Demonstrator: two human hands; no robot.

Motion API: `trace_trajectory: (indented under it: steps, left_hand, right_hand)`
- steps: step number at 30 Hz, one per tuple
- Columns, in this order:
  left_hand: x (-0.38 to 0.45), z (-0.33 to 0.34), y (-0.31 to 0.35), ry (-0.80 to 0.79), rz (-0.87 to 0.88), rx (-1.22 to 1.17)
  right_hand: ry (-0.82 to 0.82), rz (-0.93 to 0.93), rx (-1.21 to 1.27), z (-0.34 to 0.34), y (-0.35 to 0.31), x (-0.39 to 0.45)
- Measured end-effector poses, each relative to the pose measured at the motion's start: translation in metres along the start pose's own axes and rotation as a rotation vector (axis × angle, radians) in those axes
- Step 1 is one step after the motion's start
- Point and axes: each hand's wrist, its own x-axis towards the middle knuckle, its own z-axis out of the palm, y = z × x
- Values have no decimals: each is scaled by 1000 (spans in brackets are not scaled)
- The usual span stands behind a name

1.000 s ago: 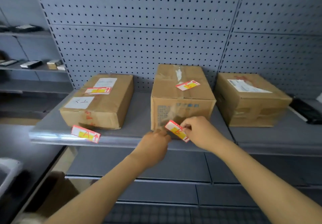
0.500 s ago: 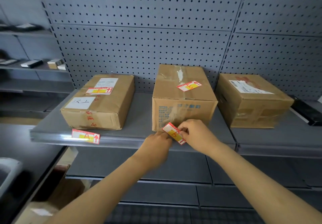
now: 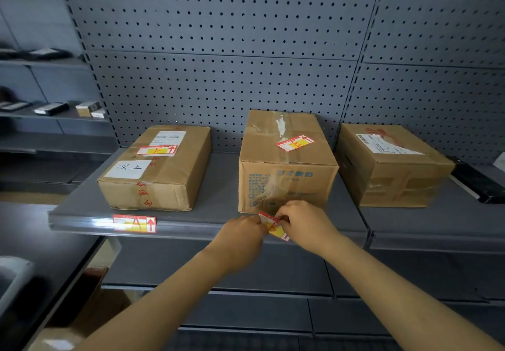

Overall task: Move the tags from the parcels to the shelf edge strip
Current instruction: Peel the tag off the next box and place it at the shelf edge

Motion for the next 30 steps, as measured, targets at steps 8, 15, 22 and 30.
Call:
trace_trajectory:
  steps: [8, 15, 22, 30]
  left_hand:
    - [2, -13, -1, 100, -3, -38]
    - [25, -23, 12, 158, 52, 36]
    - [60, -33, 69, 121, 212, -1]
    - [104, -37, 179, 92, 333, 67]
  right_hand:
    - [47, 36, 14, -6, 2, -10]
    - [126, 156, 13, -19, 17, -34]
    - [128, 311, 26, -49, 58, -79]
    - [158, 469, 32, -83, 139, -154]
